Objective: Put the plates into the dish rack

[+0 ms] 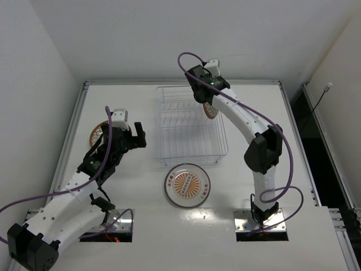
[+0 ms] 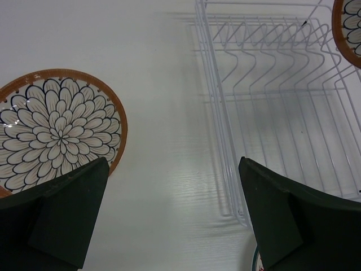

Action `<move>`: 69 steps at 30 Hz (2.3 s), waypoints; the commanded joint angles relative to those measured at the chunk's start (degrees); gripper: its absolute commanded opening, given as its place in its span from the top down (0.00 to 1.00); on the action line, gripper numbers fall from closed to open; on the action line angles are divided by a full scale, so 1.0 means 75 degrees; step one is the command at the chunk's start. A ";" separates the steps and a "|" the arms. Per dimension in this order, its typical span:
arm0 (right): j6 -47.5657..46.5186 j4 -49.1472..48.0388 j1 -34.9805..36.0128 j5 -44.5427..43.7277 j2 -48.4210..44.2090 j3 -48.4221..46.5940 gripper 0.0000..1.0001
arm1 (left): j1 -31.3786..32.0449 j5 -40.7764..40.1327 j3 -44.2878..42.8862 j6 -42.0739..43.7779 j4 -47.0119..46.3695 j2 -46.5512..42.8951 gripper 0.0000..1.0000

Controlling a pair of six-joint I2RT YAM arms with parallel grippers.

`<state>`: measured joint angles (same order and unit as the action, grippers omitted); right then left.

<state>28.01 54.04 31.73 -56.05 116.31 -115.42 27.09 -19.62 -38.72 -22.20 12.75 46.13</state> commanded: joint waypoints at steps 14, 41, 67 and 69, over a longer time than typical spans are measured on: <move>-0.0044 0.0012 0.0575 -0.1187 0.1178 -0.0982 1.00 | 0.0079 -0.0115 0.0030 0.0100 -0.0294 0.0025 0.00; 0.0625 0.0025 0.1043 0.0020 0.2034 0.0037 0.99 | 0.0079 -0.0115 0.0030 0.0100 -0.0294 -0.0045 0.00; -0.0278 -0.0478 0.0973 0.1928 -0.2084 0.0679 0.07 | 0.0079 -0.0431 0.0030 0.0170 -0.0224 0.0025 0.00; -0.0278 -0.0771 0.0973 0.2993 -0.2778 0.1741 0.07 | 0.0079 -0.0431 0.0030 0.0170 -0.0143 0.0096 0.00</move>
<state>27.29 51.24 39.46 -42.98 103.81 -109.69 27.09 -21.52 -38.72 -21.45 12.78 46.61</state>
